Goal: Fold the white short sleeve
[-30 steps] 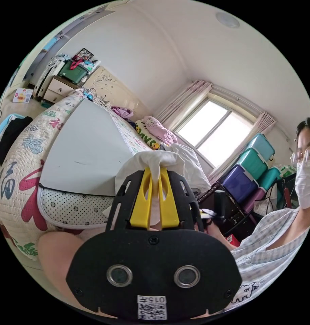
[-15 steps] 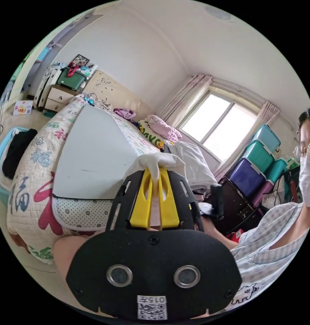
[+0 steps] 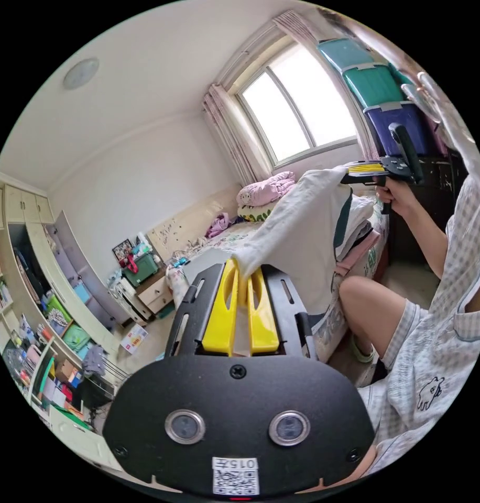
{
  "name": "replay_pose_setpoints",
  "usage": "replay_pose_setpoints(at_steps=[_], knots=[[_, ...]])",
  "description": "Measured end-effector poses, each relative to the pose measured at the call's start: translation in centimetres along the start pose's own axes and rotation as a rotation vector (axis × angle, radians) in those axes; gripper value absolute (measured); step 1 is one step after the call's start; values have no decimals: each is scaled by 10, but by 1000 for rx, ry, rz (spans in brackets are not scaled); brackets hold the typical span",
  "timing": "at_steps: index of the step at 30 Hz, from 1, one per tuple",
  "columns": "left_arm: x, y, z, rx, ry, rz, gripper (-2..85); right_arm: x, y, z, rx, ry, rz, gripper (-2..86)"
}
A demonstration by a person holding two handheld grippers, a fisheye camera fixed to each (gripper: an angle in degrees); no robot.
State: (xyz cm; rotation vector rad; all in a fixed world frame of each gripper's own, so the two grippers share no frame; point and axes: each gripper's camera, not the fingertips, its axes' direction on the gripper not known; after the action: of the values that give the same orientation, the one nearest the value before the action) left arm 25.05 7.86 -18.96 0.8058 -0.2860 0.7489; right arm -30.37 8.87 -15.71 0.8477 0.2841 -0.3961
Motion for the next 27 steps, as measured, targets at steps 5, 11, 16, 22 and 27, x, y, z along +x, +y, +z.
replay_pose_setpoints(at_steps=[5,11,16,22,27], knots=[[-14,-12,20,-27,-10,-19,2,8,-5,43,-61,-39,7,-5],[-58,-5,148,-221,75,-136,12,46,4,194,-266,-124,104,3],[-104,42,307,-463,87,-402,40,92,40,372,-487,-206,286,46],[-122,71,339,-373,271,-496,59,111,68,422,-440,-442,174,47],[-96,63,357,-301,883,-167,57,99,89,440,-590,-827,-106,77]])
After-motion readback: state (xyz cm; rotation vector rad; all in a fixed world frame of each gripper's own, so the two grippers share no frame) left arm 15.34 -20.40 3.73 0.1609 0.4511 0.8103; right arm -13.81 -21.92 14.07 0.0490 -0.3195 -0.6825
